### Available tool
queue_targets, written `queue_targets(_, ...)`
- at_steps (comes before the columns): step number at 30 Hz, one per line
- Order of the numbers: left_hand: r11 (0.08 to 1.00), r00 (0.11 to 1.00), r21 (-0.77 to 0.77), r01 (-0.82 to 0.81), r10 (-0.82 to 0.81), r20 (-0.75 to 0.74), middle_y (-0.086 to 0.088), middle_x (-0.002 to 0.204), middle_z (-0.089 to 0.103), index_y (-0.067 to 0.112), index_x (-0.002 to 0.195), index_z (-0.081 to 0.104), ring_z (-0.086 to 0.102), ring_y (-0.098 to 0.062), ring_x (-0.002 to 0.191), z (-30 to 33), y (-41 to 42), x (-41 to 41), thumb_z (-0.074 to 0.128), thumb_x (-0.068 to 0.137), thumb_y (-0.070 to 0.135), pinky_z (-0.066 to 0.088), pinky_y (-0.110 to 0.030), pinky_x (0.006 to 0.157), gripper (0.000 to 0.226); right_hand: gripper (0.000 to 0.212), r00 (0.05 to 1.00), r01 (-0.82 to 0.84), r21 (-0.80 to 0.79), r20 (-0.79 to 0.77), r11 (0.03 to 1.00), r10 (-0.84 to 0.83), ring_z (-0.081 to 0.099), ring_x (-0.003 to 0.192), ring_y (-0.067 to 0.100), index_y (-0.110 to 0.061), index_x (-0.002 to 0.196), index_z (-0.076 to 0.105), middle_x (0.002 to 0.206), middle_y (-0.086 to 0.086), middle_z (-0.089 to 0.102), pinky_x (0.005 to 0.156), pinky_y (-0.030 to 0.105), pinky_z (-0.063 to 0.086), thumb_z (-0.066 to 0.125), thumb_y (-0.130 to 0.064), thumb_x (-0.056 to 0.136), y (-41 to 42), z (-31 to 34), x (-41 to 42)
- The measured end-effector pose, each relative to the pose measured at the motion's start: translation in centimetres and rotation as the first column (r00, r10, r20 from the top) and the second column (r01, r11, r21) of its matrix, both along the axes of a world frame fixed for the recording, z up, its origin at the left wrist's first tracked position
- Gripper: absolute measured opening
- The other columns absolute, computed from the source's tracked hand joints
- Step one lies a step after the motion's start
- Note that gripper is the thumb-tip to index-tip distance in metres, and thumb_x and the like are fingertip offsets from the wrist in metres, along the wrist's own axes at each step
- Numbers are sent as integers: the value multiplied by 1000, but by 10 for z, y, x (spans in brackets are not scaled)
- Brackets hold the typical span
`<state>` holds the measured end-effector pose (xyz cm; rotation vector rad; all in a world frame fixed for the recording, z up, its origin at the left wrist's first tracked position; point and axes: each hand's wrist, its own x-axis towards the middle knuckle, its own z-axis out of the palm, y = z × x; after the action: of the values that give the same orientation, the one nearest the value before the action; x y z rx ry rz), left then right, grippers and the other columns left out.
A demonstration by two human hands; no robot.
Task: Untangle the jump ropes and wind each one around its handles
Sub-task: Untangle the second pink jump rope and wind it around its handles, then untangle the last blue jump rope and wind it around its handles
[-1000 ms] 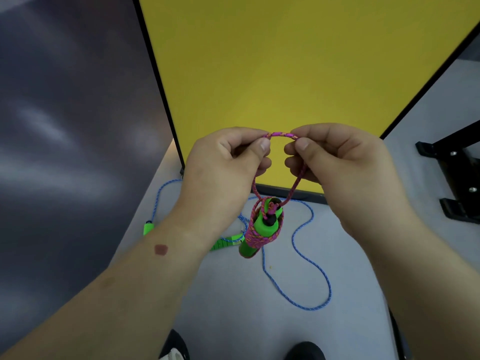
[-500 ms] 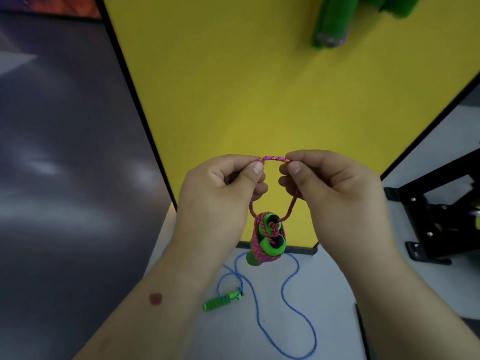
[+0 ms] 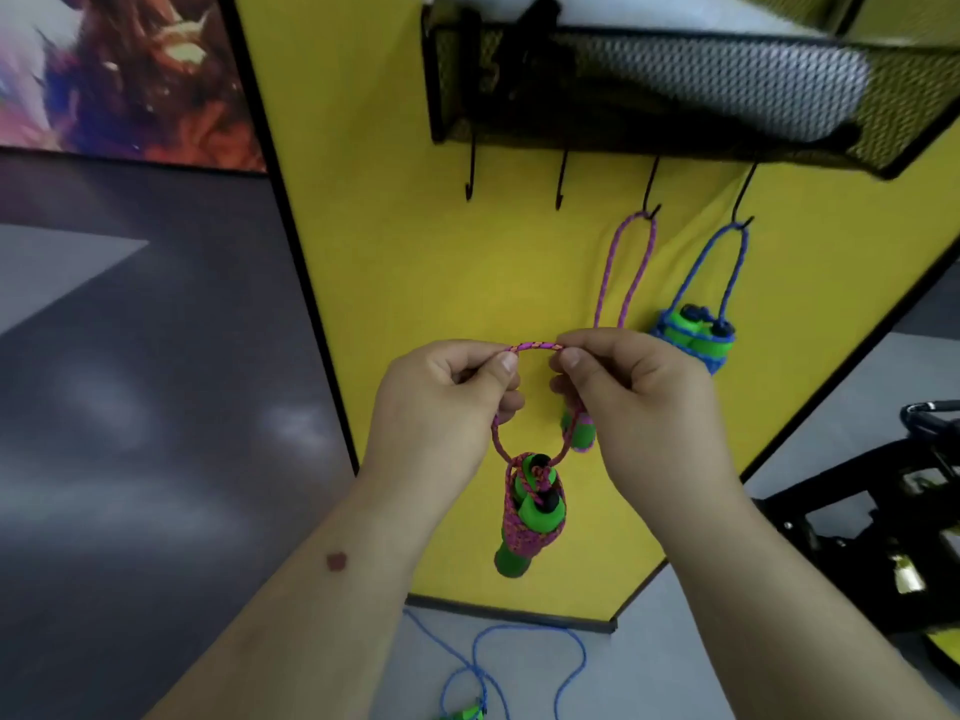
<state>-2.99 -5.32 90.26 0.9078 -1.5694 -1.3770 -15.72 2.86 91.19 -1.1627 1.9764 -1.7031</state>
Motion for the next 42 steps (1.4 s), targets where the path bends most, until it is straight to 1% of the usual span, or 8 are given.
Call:
queue_targets(7,999,998,25,-32,33,-53,0,76,76,21,84,76,76,-19,74,48,-32,-24,68,96,17,62,-47,82,15,12,992,57,1,-111,998,-57,70,80,4,-30,99,74,81,-9,74,79,42,59,63,-24,96,-40,44,-25)
queue_targets(12,999,996,10,-45,46,-73,5,64,74,25,76,74,74,-19,70,64,-61,-53,67,94,13,63,-45,81,22,18,978,116,-10,-175,993,-116,70,77,12,-38,88,70,77,-8,73,74,41,58,61,-25,97,-73,58,-44)
queue_targets(19,995,995,-46,-86,83,-48,5,50,58,27,56,66,53,-21,52,65,-91,-94,58,78,24,44,-40,58,23,26,922,279,90,-305,956,-240,70,78,29,-16,95,76,83,5,75,69,40,57,56,-33,94,-107,59,-69)
queue_targets(26,999,999,21,-30,30,-22,1,57,67,23,76,76,59,-16,55,42,-95,-97,66,93,13,47,-34,62,21,17,925,219,173,-350,960,-148,64,73,19,-28,93,72,82,-4,72,58,29,48,55,-27,96,-99,48,-68)
queue_targets(28,1000,999,-1,-26,25,-25,-6,62,70,29,72,77,60,-18,60,40,-94,-95,67,93,16,54,-42,66,27,16,924,218,173,-355,961,-146,65,73,17,-29,93,72,82,-4,72,61,31,53,56,-27,96,-98,48,-67)
queue_targets(30,998,999,-34,-46,46,-3,-10,73,74,36,67,75,62,-23,65,41,-91,-91,69,93,20,58,-50,73,31,16,918,212,153,-370,965,-143,65,74,18,-27,95,73,82,-3,72,65,34,56,57,-27,96,-96,47,-66)
queue_targets(35,953,963,-280,-118,179,203,5,88,77,24,94,80,68,-16,79,43,-79,-73,67,94,26,51,-28,66,13,19,887,231,154,-440,961,-143,64,75,22,-25,98,75,85,-2,72,64,31,52,57,-22,95,-86,46,-60)
queue_targets(42,784,910,-620,-37,282,303,-2,92,73,17,101,75,63,-22,88,10,-60,-38,60,98,23,52,-39,74,16,19,766,232,56,-625,971,-148,63,77,27,-20,102,70,87,2,70,64,40,54,51,-21,98,-59,26,-37)
